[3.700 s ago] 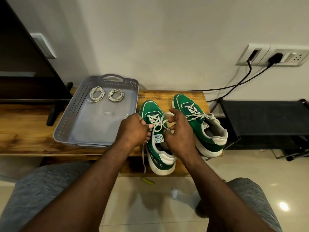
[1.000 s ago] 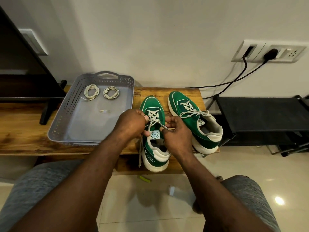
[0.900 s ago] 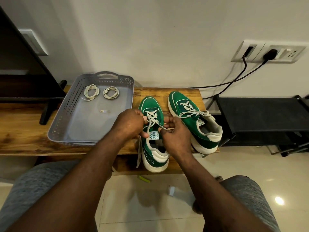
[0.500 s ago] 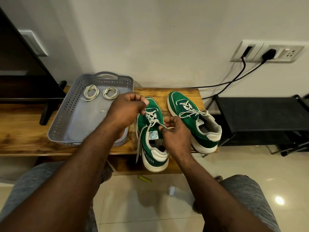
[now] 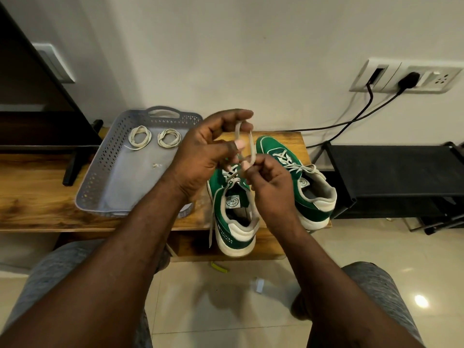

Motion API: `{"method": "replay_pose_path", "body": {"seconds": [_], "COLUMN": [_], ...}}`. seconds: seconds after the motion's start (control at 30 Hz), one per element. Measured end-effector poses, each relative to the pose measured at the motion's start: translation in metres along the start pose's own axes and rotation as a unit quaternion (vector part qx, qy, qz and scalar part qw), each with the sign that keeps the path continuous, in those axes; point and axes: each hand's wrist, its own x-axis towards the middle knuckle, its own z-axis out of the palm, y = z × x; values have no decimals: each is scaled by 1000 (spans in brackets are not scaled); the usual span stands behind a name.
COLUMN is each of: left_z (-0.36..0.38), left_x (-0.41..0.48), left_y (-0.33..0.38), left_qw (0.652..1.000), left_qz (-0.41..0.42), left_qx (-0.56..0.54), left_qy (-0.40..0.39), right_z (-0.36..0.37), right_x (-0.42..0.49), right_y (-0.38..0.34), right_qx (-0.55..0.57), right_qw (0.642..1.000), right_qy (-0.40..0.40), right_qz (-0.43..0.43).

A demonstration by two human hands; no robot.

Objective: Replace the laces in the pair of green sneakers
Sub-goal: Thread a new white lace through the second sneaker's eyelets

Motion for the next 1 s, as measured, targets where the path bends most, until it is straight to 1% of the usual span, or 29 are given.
{"method": "replay_pose_path", "body": {"seconds": [0.1,0.17,0.23,0.27,0.3,0.33,0.37,0.4,0.47,0.53,0.63,0.7,0.8,0.87,1.0], "left_z": [-5,-3,0,0,0,0,0,1,5,9,10,9,6,3,-2], "left_x": [5,7,8,7,7,5,4,3,1,1,4,4,5,5,6], "left_y": [-4,-11,-21,-25,-29,-32,-35,-38,-40,-42,-45,-46,-50,-54,-65], "left_qw": [999,998,985,971,951,928,908,895,887,890,902,918,932,933,924], "left_qz": [14,6,-37,-63,-88,-114,-129,-134,-134,-124,-115,-126,-134,-145,-172], "left_qx": [-1,53,146,210,281,346,397,426,437,432,411,371,336,328,341], "left_qy": [29,43,84,99,98,75,35,-7,-60,-73,-65,-57,-40,-27,-31], "right_z": [-5,-9,-13,-15,-16,-16,-17,-17,-19,-22,-24,-25,-26,-27,-26], "right_x": [0,-1,-1,-1,-2,-2,-3,-4,-4,-4,-4,-4,-4,-4,-4], "right_y": [-3,-4,-5,-6,-7,-7,-7,-7,-5,-6,-7,-7,-7,-8,-8], "right_qx": [71,112,139,148,156,164,171,176,180,184,195,199,209,216,206], "right_qw": [995,990,986,984,982,980,978,976,974,972,970,968,965,964,967], "right_qy": [48,57,54,49,44,40,37,37,40,44,49,58,69,67,57], "right_qz": [56,70,77,84,94,106,118,126,135,137,139,139,143,139,138]}}
